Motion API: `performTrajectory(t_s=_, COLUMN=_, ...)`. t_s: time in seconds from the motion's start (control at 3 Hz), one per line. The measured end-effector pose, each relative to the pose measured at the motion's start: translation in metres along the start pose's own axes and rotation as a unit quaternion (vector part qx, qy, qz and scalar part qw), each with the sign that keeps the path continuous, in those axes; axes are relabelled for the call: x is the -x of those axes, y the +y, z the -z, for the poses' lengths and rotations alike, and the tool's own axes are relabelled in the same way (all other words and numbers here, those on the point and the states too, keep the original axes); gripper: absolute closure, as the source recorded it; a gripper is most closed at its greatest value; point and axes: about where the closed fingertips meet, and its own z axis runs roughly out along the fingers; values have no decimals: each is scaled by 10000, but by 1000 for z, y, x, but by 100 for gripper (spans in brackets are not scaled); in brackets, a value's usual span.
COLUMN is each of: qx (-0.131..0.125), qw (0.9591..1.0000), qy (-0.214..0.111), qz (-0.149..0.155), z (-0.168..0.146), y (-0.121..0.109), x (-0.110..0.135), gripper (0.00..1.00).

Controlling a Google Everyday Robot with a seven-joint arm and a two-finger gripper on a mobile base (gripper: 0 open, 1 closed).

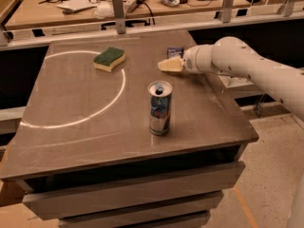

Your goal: Move rxbar blueberry near sponge

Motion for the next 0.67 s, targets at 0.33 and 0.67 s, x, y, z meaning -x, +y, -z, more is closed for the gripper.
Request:
performTrajectory(t_s=0.33, qx=0, qw=10000, qy=0, qz=0, z=1, y=0, x=2, gripper=77)
performTrajectory(t_s=0.67, qx=2, qw=10000, qy=-37, qz=31, z=5, y=4, x=8, gripper=100)
